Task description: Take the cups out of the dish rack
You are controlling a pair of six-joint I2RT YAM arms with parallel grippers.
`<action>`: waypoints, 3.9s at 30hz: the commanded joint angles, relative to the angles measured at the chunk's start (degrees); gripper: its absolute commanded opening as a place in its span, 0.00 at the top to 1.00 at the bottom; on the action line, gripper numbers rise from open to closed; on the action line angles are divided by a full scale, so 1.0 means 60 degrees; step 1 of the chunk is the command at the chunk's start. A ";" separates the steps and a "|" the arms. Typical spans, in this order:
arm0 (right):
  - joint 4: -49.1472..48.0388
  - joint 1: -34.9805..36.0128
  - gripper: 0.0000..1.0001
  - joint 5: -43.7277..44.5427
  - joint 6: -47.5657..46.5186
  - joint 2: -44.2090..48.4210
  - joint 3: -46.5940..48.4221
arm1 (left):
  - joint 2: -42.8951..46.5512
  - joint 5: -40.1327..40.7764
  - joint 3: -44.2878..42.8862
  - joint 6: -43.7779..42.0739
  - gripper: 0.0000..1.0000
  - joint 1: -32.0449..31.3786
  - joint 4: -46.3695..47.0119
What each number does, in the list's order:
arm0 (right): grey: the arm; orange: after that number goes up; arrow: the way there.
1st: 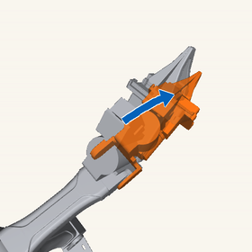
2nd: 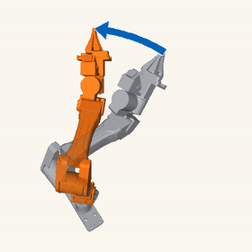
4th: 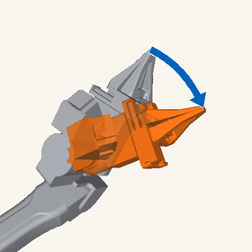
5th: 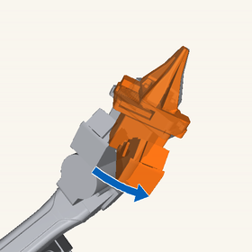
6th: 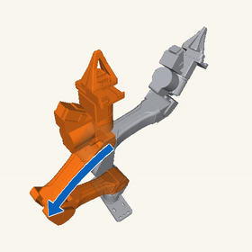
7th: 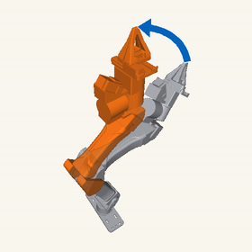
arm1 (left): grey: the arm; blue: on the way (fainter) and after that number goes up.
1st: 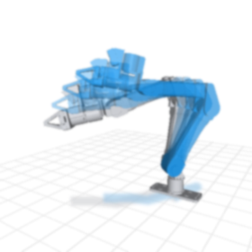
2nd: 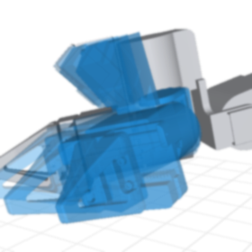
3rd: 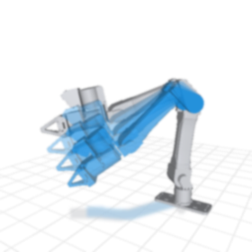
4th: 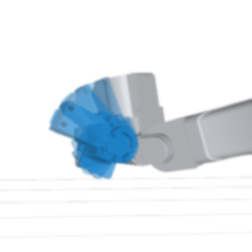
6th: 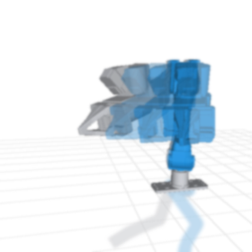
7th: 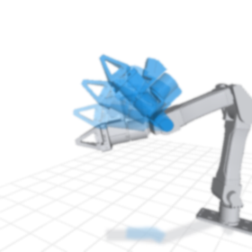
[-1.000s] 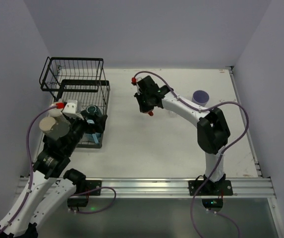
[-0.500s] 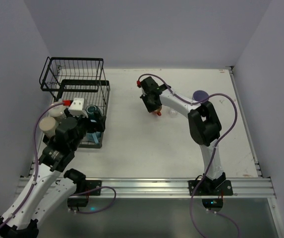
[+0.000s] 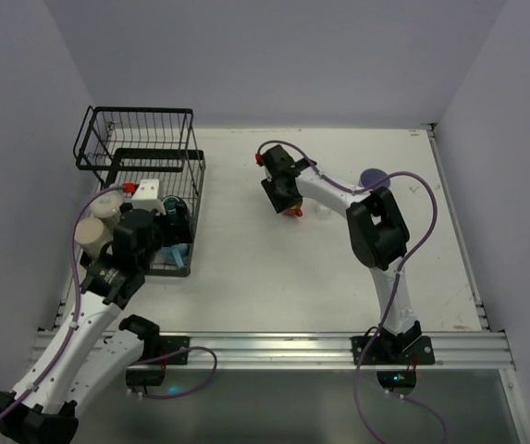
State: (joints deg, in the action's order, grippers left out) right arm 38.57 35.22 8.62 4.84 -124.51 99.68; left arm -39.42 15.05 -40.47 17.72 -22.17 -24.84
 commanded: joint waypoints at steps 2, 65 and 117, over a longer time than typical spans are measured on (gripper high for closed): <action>0.0150 -0.0011 0.46 0.0277 0.0072 0.1017 0.0336 | -0.0110 0.0348 0.0007 0.0343 0.00 0.0077 -0.0108; -0.5578 0.0253 0.05 -0.3341 0.2518 0.8578 -0.7165 | -0.3128 0.2531 0.0987 0.2804 0.57 0.0077 0.1137; -1.3707 0.1249 0.24 -0.6388 0.7162 0.8139 -0.8952 | -0.0256 -0.5626 -0.0302 0.5674 0.94 0.0063 0.5398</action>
State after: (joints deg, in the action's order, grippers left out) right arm -36.51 42.70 -29.76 48.01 -77.47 46.28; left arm -41.89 -13.15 -42.81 46.94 -21.85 -4.21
